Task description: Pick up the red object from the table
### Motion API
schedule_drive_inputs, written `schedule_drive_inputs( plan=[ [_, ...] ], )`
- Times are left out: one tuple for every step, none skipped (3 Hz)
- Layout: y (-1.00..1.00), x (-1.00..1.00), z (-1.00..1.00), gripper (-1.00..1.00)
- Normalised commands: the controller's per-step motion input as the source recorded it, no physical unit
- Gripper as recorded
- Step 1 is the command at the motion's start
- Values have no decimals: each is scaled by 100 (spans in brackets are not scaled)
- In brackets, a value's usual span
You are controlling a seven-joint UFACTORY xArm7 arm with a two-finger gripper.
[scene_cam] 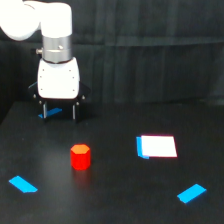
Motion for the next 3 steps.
schedule_drive_inputs(
  plan=[
    [-99, 78, -12, 100],
    [-94, 29, -24, 100],
    [-97, 37, 4, 95]
  ],
)
